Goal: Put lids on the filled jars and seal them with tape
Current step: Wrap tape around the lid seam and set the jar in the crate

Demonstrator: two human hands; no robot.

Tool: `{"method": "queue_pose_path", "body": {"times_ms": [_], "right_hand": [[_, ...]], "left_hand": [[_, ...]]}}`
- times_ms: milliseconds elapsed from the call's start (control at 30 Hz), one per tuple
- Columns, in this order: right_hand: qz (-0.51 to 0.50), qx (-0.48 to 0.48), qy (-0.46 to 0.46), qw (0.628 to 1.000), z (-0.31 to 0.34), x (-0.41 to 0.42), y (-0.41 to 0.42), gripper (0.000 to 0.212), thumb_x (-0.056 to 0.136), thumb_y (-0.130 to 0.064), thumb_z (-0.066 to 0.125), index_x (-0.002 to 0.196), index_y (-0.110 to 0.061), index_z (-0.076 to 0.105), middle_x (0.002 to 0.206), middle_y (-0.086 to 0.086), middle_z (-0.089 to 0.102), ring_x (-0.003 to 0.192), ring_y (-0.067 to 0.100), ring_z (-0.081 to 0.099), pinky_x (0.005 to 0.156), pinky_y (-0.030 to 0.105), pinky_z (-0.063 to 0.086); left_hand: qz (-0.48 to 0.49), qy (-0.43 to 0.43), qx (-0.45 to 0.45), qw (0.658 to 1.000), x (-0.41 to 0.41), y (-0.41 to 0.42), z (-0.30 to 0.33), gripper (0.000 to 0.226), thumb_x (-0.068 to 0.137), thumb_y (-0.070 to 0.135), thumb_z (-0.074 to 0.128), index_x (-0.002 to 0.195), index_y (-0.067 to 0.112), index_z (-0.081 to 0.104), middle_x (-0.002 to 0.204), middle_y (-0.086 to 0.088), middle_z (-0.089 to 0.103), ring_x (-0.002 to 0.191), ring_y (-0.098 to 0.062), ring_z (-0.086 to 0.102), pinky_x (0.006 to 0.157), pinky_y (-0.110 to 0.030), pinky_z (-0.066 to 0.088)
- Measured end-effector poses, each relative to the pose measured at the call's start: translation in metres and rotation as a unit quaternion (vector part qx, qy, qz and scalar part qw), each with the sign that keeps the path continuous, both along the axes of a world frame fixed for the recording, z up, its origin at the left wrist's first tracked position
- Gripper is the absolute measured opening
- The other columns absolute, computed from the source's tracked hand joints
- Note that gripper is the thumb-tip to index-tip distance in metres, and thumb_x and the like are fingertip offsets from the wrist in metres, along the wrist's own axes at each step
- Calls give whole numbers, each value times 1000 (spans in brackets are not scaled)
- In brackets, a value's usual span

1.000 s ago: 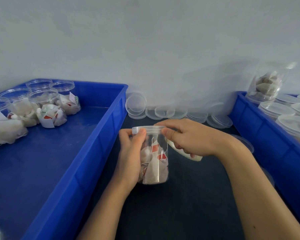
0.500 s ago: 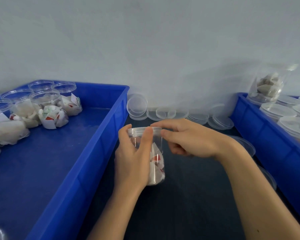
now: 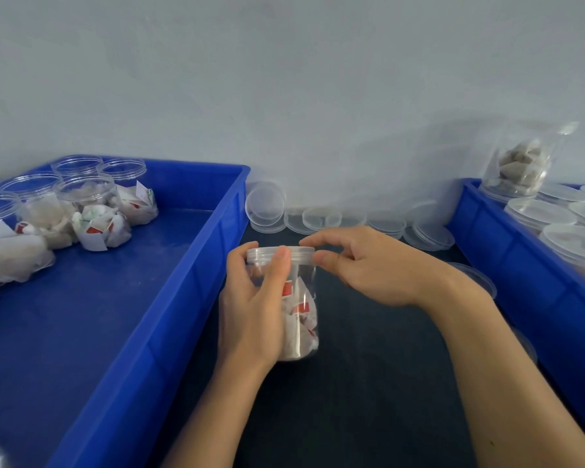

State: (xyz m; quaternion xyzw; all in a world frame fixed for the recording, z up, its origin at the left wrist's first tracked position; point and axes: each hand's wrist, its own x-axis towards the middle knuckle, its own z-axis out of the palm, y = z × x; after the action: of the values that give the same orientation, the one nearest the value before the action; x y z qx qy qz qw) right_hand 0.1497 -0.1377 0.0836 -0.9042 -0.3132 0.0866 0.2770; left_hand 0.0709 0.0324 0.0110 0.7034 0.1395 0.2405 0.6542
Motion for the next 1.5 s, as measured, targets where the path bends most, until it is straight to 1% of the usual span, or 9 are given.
{"method": "queue_pose_path", "body": {"times_ms": [133,267,400,467,700,833,1033,1200,1500], "right_hand": [[-2,4,5,1000,-2,0,3,30,108,-51,49,137,-51,59,106,-33,68,85,-12,62,86,28,49],[2,2,14,1000,-2,0,3,28,108,-50,49,134,-53,60,105,-30,70,93,-6,66,90,31,52],[5,3,29,1000,-1,-1,5,28,109,-49,47,133,-53,61,118,-28,70,111,0,65,105,39,51],[8,5,29,1000,0,-2,5,30,110,-48,46,135,-53,61,122,-28,69,115,0,65,108,40,50],[0,-23,-15,1000,6,-10,11,30,111,-48,42,130,-47,65,115,-22,72,109,4,65,101,40,53],[3,-46,-41,998,8,-16,20,30,112,-45,38,114,-40,67,104,-16,71,99,9,65,94,45,54],[-12,-18,14,1000,13,-14,9,34,108,-53,43,140,-53,57,115,-30,64,97,-4,59,104,36,49],[-38,-60,-36,997,8,-12,10,44,108,-57,40,151,-52,46,146,-26,57,135,8,53,116,43,41],[-27,-21,-4,999,-1,-4,11,36,107,-57,44,141,-56,52,132,-28,63,123,5,59,110,43,47]], "left_hand": [[-12,-6,-26,1000,1,1,-2,67,75,83,60,125,38,59,108,16,74,93,-10,77,85,-50,64],[-40,-9,-53,998,3,5,-3,68,76,79,66,128,37,57,112,4,76,96,-22,79,86,-58,64],[-51,-3,-31,998,4,6,-5,77,73,81,62,136,41,42,110,15,75,94,-11,78,84,-44,62],[-42,5,2,999,3,3,-3,67,72,83,60,123,46,38,102,17,75,89,-9,77,79,-40,60],[91,24,158,983,-3,-1,6,48,81,81,56,105,40,61,97,17,68,83,3,65,67,-27,49],[73,56,139,986,-4,-7,7,63,74,86,43,114,39,54,90,16,71,79,-2,68,71,-39,55],[39,35,94,994,1,2,1,51,86,75,58,120,37,56,97,38,67,81,9,67,66,-29,48],[17,25,35,999,2,4,-1,55,73,83,55,108,41,58,97,29,72,77,0,73,75,-41,59],[1,15,-16,1000,3,8,-1,54,71,81,61,107,40,62,101,18,75,90,-14,77,84,-58,63]]}}
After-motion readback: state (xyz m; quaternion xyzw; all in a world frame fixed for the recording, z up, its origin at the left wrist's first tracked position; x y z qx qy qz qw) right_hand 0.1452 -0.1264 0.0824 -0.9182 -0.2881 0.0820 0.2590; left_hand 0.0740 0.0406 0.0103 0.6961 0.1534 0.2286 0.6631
